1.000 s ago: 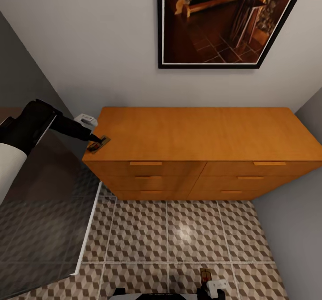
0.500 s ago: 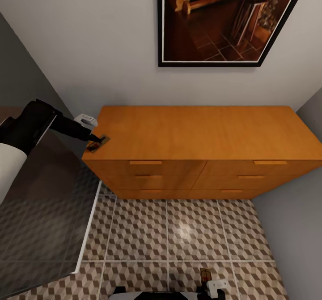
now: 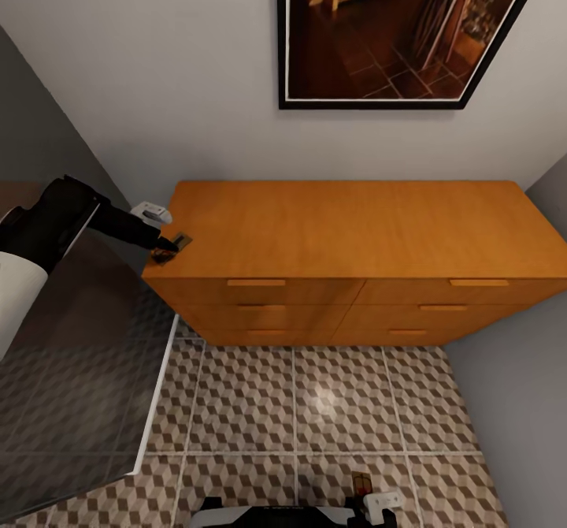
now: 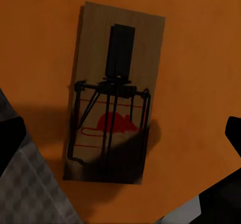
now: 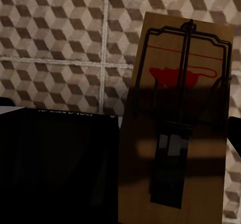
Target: Take the four mousetraps from the cabinet in the bathroom and place them on the bathroom floor. Make sure all four end up on the same floor surface, and ensure that at least two of them are either under or directly next to the same bathroom sink.
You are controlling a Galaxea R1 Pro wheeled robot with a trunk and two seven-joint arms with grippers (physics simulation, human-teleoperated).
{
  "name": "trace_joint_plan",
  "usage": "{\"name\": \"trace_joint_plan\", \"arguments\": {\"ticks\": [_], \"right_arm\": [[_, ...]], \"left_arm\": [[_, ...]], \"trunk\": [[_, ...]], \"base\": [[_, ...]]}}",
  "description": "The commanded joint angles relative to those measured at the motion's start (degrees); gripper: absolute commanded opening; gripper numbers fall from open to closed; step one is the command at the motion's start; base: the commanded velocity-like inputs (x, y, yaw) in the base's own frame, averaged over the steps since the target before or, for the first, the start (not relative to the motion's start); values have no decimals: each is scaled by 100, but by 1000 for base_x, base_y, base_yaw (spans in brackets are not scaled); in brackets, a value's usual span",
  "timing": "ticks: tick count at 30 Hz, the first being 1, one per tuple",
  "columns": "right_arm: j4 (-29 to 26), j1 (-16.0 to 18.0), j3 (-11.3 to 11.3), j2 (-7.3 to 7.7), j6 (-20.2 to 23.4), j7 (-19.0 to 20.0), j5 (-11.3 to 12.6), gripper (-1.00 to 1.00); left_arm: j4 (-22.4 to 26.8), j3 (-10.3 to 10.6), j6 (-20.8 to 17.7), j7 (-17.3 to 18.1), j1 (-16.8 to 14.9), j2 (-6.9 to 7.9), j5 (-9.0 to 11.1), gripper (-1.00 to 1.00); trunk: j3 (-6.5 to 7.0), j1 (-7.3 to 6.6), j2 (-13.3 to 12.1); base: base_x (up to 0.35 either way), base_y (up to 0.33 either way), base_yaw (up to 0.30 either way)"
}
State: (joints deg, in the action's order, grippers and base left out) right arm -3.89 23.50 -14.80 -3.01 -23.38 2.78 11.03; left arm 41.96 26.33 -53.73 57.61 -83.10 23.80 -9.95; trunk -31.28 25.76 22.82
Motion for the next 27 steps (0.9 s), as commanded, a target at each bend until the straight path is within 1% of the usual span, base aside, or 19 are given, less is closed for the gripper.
{"name": "trace_joint_plan", "arguments": {"ticks": [1,12,27], "right_arm": [[11,6,-22,-2,-27,56,75,-100],[11,6,-21,-6,-27,56,75,-100],[11,6,-21,-6,-27,56,75,-100]], "left_arm": [[4,10,-15,57,-5,5,-60,100],[-12,12,-15,57,-4,2,-60,100],[-12,12,-15,57,-4,2,-60,100]], "trunk": [[-12,3,10],[-25,3,10],[-115,3,10]], "base": [[0,0,0],[0,0,0],[0,0,0]]}}
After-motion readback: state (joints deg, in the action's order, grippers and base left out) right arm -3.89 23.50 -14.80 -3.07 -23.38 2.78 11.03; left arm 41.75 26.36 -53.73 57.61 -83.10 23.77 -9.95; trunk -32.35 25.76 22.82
